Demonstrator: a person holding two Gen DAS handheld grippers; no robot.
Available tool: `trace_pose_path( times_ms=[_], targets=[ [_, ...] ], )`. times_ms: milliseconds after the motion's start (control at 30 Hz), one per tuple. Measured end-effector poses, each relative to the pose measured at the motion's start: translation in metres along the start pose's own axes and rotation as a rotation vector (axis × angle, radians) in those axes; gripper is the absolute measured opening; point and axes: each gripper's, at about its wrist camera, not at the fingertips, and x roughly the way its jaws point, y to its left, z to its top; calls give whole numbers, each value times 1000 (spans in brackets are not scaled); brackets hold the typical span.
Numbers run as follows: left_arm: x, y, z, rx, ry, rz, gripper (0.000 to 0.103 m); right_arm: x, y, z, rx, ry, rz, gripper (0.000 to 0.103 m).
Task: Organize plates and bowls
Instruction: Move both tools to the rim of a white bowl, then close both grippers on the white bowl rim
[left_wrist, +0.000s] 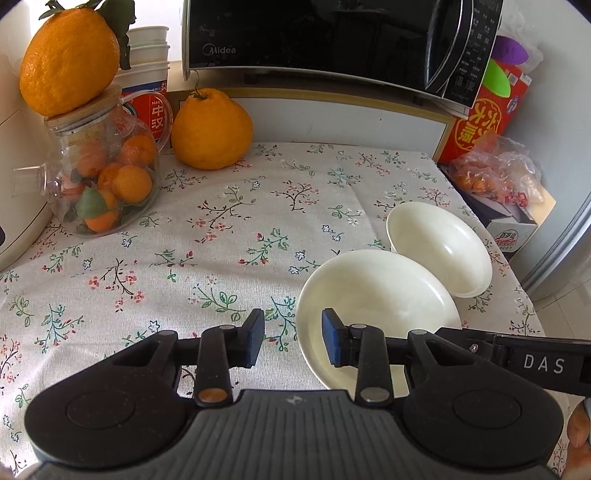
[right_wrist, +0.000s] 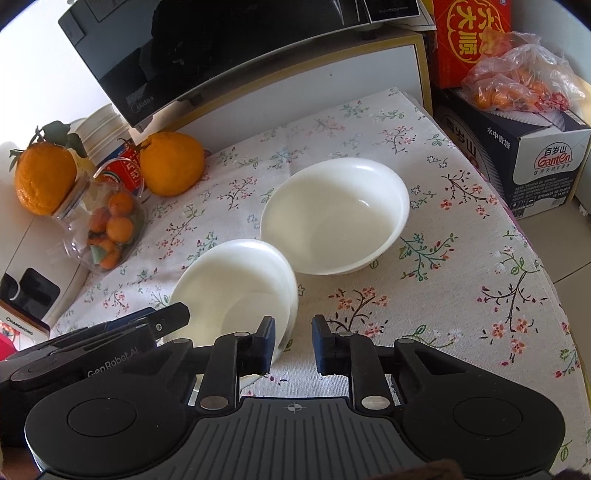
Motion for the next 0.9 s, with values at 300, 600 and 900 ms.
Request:
trace_pose_path(
  times_ms=[300,600,900],
  targets=[
    [5,3,-1,-10,28,-24,19,3,8,-4,-42,0,-7,10],
    [5,-2,-3,8,24,-37,9,2,11,-4,-60,-6,-13,10],
    [-7,2,2,-28,4,-81,7,-8,7,-1,-41,-25,9,10]
  ],
)
